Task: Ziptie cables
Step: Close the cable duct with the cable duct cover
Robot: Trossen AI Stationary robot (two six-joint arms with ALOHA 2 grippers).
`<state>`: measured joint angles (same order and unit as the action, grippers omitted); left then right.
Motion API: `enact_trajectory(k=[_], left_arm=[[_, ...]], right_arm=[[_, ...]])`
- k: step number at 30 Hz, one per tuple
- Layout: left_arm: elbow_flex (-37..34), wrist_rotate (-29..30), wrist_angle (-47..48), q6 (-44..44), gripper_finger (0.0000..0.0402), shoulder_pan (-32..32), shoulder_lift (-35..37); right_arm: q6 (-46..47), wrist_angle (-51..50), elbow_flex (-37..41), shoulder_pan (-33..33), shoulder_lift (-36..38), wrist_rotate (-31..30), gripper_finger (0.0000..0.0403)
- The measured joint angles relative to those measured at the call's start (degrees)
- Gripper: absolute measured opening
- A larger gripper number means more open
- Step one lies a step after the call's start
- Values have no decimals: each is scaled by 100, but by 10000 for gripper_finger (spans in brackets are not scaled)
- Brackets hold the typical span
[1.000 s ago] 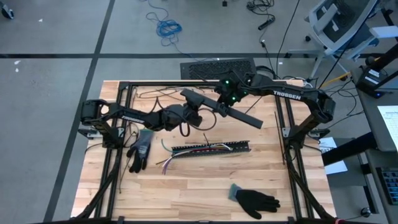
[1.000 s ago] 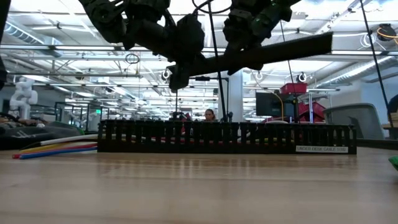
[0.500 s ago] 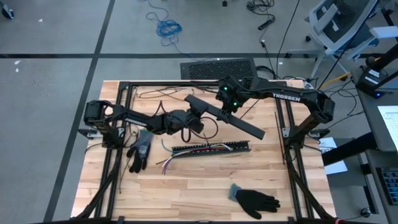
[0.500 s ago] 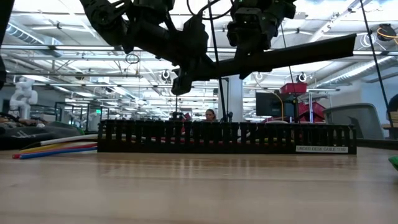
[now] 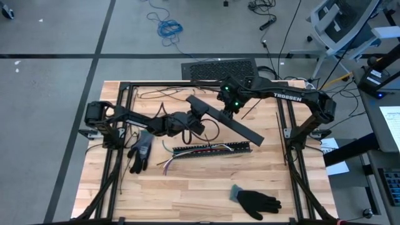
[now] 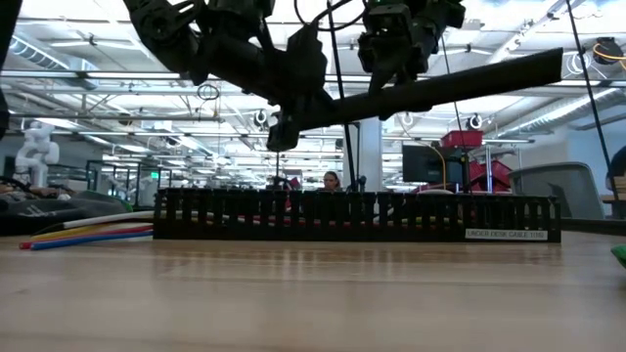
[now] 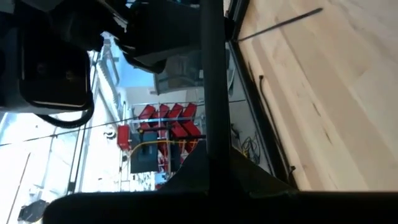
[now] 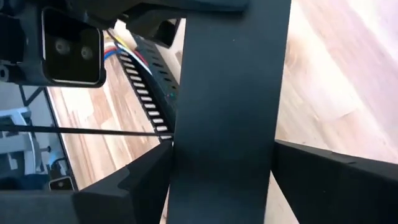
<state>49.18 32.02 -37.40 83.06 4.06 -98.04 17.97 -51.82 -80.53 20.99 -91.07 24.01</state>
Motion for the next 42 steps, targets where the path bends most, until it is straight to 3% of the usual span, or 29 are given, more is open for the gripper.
enact_trajectory(k=[7,14,27,36,39,42], left_arm=[[-49,-12,454,84,15,-29,-65],[-25,-65,268,31,15,8,-35],[-7,-135,235,-17,15,8,-26],[-7,-133,234,-147,15,8,-26],[0,-123,222,-170,15,8,-24],[9,-35,231,-179,15,15,-22]], right_arm=[[23,-9,-236,-28,13,150,247],[-155,-291,-365,-98,-44,-222,247],[-388,-473,-358,-267,-519,-324,247],[-413,-477,-358,-263,-531,-611,247],[-666,-513,-356,-274,-533,-1073,247],[-681,-491,-355,-222,-509,-1125,247]])
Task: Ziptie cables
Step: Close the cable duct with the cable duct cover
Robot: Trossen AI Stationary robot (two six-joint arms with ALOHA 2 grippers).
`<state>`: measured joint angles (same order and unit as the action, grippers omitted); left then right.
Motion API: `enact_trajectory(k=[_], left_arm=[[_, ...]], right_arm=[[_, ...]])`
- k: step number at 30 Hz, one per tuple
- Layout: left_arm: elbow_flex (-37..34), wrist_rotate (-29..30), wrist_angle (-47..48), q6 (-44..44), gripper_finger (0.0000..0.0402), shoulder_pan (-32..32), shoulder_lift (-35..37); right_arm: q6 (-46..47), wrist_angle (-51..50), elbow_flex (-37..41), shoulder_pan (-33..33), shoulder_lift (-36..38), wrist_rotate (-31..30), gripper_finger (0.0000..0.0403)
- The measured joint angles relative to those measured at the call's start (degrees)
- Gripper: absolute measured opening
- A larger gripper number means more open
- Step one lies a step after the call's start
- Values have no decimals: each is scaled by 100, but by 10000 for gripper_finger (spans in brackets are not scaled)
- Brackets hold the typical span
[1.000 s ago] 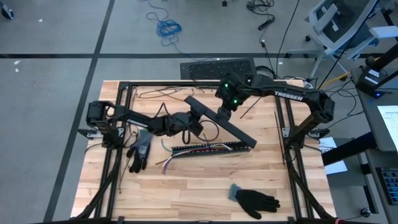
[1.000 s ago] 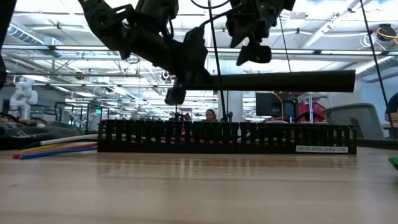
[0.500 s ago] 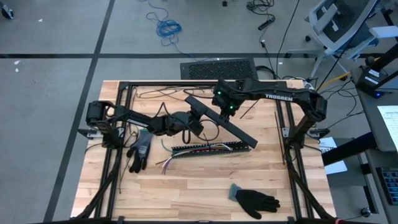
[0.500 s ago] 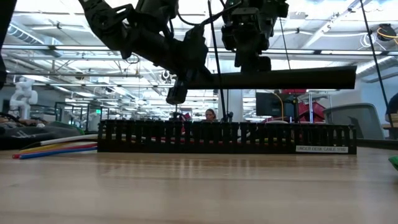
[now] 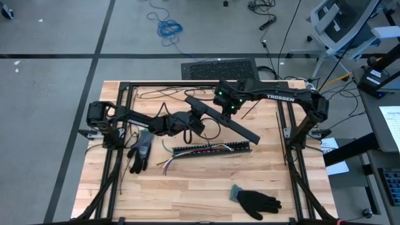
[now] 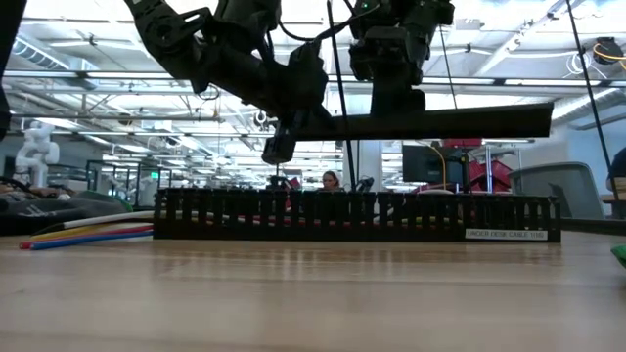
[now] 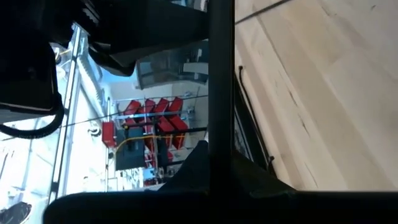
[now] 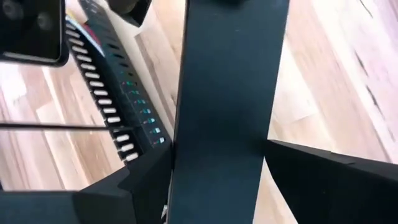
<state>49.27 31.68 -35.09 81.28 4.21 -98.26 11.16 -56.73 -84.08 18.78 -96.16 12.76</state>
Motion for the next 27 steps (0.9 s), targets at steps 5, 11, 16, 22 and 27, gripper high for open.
enact_trajectory(k=[5,11,16,22,27], left_arm=[[121,29,30,-21,15,-11,17],[293,28,39,-11,15,-11,17],[302,29,70,9,15,-11,17],[302,25,83,11,15,-7,17],[302,21,85,20,15,-7,17]], right_arm=[[-766,-311,-338,-3,26,73,260],[-1040,-635,-1071,47,39,60,300],[-1083,-1186,-1251,194,39,83,334],[-978,-1094,-1251,167,-6,67,352],[-869,-1099,-1251,163,-173,70,352]])
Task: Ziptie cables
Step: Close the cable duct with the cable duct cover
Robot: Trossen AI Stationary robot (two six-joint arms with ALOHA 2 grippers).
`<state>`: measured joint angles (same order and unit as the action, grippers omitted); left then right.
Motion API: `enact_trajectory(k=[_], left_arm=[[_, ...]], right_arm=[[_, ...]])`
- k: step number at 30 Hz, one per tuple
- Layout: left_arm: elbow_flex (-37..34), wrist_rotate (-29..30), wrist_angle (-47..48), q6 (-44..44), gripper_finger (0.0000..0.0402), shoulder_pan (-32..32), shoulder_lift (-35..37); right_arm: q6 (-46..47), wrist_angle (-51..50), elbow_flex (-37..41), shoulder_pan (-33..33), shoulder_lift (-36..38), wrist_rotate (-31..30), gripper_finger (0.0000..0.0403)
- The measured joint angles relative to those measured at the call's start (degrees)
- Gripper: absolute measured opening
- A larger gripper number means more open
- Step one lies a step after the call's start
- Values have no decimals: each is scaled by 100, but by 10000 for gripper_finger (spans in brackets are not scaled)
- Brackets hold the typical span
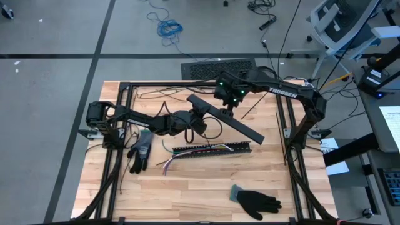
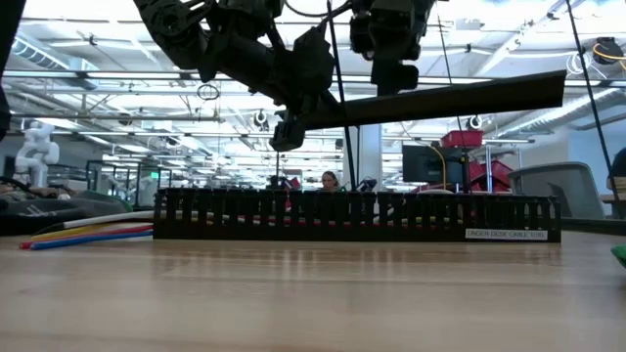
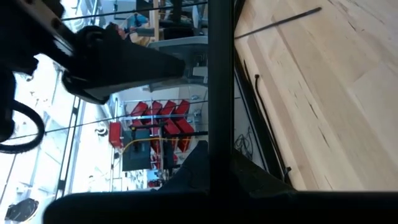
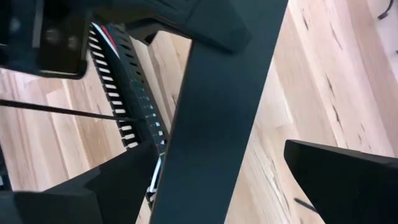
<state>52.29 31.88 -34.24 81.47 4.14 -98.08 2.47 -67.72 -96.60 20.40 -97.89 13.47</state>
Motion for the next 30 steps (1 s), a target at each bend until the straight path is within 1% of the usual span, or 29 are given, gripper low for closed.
enact_trajectory(k=[5,7,18,20,26,30], left_arm=[[0,-20,-2,0,15,0,0],[0,-20,-13,0,15,0,0],[0,-20,-37,0,15,0,0],[0,-20,-37,0,15,0,0],[0,-18,-39,0,15,2,0],[-2,-9,-62,0,15,7,-4]], right_arm=[[188,-17,0,-2,-261,55,352],[268,-26,0,-2,-332,191,352],[440,-127,0,28,-371,198,349],[440,-164,0,28,-371,189,337],[456,-154,0,24,-371,205,280],[453,-144,-2,24,-371,208,254]])
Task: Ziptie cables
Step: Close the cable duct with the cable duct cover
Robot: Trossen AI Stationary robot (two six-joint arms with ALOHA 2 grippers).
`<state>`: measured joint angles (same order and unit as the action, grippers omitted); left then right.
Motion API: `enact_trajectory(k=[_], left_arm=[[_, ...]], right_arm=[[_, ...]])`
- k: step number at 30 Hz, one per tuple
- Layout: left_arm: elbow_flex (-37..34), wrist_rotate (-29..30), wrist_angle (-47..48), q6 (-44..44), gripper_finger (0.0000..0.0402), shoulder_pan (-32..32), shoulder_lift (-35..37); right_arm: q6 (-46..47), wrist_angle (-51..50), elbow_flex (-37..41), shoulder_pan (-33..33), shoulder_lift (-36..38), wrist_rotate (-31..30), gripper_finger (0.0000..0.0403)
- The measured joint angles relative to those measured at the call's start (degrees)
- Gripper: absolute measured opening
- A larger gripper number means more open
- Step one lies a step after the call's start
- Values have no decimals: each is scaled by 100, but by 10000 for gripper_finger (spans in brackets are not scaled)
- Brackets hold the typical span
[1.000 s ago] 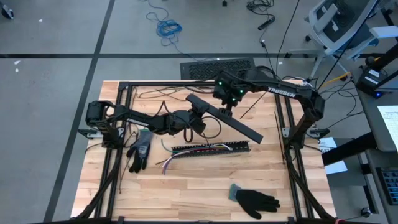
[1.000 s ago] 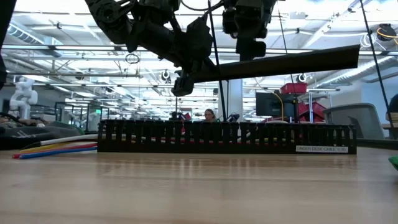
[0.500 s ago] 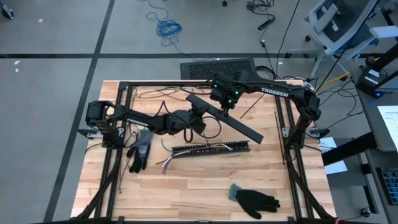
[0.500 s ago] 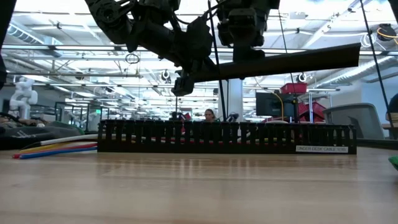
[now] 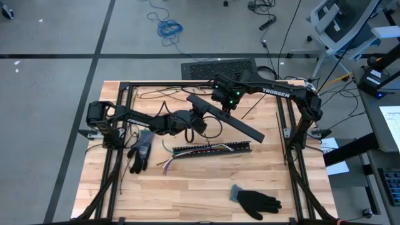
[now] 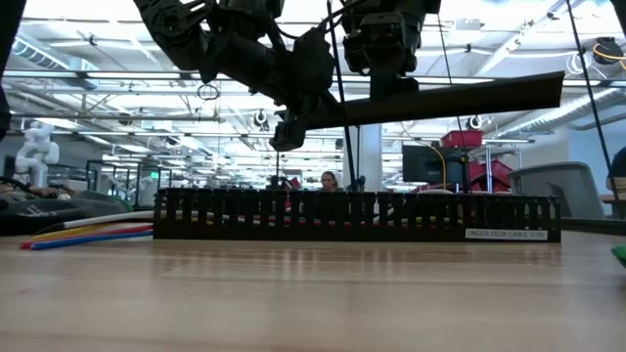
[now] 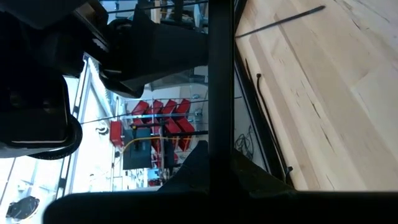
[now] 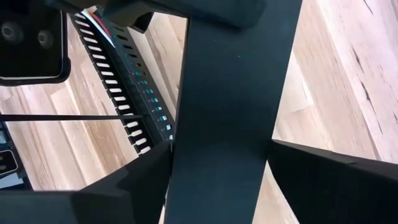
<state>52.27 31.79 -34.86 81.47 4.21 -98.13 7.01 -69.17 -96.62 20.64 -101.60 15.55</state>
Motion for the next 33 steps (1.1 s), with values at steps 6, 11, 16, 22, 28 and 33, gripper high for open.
enact_trajectory(k=[6,11,16,22,28,33], left_arm=[[-4,21,-3,-1,15,-2,-2],[-9,36,-2,-7,26,-3,-7],[-9,48,-5,-1,22,-4,-7],[-9,57,3,7,17,-7,-7],[0,60,4,33,16,-7,-7],[151,66,49,84,16,-7,-9]], right_arm=[[4,4,-7,2,0,-11,219],[-44,4,-9,-2,0,-2,200],[-57,7,-9,-2,0,-1,174],[-79,16,-9,2,0,128,149],[-93,20,-9,2,0,131,156],[-190,-31,-9,7,9,295,163]])
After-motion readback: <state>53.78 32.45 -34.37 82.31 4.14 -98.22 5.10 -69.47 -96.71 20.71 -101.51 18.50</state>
